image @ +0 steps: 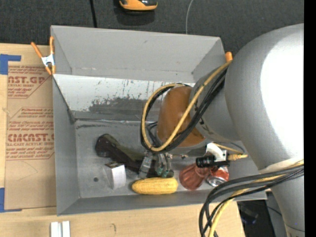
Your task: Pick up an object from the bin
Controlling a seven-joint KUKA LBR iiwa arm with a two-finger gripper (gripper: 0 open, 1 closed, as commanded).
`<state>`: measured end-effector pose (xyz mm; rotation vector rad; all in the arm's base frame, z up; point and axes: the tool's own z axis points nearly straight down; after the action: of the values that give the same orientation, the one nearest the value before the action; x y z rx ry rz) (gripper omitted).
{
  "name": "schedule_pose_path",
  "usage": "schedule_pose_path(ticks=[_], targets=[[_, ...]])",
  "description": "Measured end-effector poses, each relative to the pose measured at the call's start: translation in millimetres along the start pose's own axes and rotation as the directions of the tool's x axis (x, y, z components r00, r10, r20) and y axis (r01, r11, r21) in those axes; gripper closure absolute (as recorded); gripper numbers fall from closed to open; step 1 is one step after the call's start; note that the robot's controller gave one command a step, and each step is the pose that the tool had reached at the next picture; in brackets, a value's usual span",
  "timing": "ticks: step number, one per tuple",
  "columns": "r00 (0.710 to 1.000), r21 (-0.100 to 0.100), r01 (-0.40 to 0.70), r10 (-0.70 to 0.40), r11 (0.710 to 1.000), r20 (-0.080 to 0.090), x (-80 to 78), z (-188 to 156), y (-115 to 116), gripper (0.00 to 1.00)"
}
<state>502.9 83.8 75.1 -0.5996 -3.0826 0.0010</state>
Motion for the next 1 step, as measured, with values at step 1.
schedule_pose_path(ticks=[1], targets=[[1.000,0.003,0.001,-0.001,1.000,-0.005,1.4,-20.0,-0.7,1.00]])
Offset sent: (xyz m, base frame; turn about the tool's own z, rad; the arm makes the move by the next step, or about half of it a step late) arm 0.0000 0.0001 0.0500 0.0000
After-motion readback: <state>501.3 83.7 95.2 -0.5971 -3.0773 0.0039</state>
